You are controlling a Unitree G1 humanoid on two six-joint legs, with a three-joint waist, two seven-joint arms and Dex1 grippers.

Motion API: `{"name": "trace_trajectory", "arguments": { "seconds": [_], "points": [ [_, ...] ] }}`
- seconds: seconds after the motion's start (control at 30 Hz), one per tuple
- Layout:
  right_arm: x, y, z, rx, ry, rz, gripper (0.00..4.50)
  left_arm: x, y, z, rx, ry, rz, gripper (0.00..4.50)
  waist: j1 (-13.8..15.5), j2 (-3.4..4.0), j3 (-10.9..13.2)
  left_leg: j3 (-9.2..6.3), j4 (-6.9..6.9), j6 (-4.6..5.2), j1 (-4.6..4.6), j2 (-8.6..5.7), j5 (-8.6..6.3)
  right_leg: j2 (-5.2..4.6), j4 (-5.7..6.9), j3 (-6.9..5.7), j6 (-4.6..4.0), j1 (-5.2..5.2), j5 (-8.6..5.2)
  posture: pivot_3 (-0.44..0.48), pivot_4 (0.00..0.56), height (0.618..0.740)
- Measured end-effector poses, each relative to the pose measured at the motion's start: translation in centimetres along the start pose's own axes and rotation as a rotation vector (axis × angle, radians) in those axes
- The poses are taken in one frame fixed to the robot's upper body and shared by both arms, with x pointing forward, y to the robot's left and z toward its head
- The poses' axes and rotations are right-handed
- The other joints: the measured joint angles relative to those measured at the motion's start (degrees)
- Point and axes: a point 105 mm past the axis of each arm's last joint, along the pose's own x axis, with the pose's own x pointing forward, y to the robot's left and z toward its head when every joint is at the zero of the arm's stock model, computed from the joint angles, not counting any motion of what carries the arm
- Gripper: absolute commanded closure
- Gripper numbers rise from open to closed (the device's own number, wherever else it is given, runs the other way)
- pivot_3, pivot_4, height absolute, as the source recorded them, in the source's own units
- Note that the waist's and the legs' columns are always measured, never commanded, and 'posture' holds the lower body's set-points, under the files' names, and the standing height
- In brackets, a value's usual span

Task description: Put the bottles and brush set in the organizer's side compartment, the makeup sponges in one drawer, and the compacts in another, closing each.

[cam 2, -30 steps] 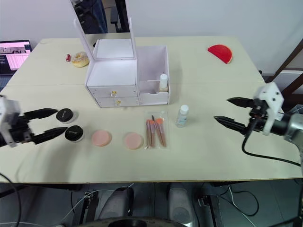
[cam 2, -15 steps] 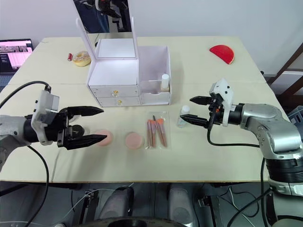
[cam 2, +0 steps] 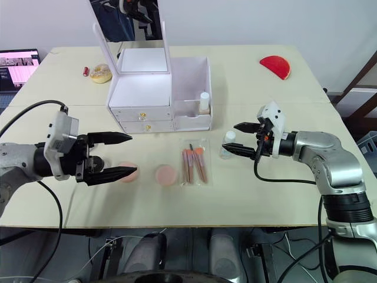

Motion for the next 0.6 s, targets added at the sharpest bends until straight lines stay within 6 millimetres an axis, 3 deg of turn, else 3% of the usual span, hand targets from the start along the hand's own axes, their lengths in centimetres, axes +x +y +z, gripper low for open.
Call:
{"name": "trace_trajectory", "arguments": {
  "seconds": [0.03, 0.13, 0.33, 0.6],
  "points": [
    [0.04, 0.02, -0.01, 0.000, -0.001, 0.001, 0.02, 0.00, 0.02, 0.00, -0.001, 0.000, 0.002, 0.00, 0.0, 0.00, 0.0, 0.00, 0.00, 0.00, 0.00, 0.00, 0.00, 0.00, 0.00, 0.00, 0.00, 0.00, 0.00, 0.000, 0.150, 0.739],
    [0.08, 0.01, -0.05, 0.002, -0.002, 0.001, 0.88, -0.01, 0.03, -0.09, -0.004, 0.002, 0.006, 0.00, 0.0, 0.00, 0.0, 0.00, 0.00, 0.00, 0.00, 0.00, 0.00, 0.00, 0.00, 0.00, 0.00, 0.00, 0.00, 0.000, 0.150, 0.739],
    [0.14, 0.01, -0.05, 0.002, -0.005, 0.001, 3.81, -0.05, -0.03, -0.36, -0.015, 0.006, 0.008, 0.00, 0.0, 0.00, 0.0, 0.00, 0.00, 0.00, 0.00, 0.00, 0.00, 0.00, 0.00, 0.00, 0.00, 0.00, 0.00, 0.000, 0.150, 0.739],
    [0.15, -0.02, -0.04, -0.003, -0.005, -0.003, 3.84, -0.07, -0.05, -0.49, -0.020, 0.008, 0.008, 0.00, 0.0, 0.00, 0.0, 0.00, 0.00, 0.00, 0.00, 0.00, 0.00, 0.00, 0.00, 0.00, 0.00, 0.00, 0.00, 0.000, 0.150, 0.739]
  ]
}}
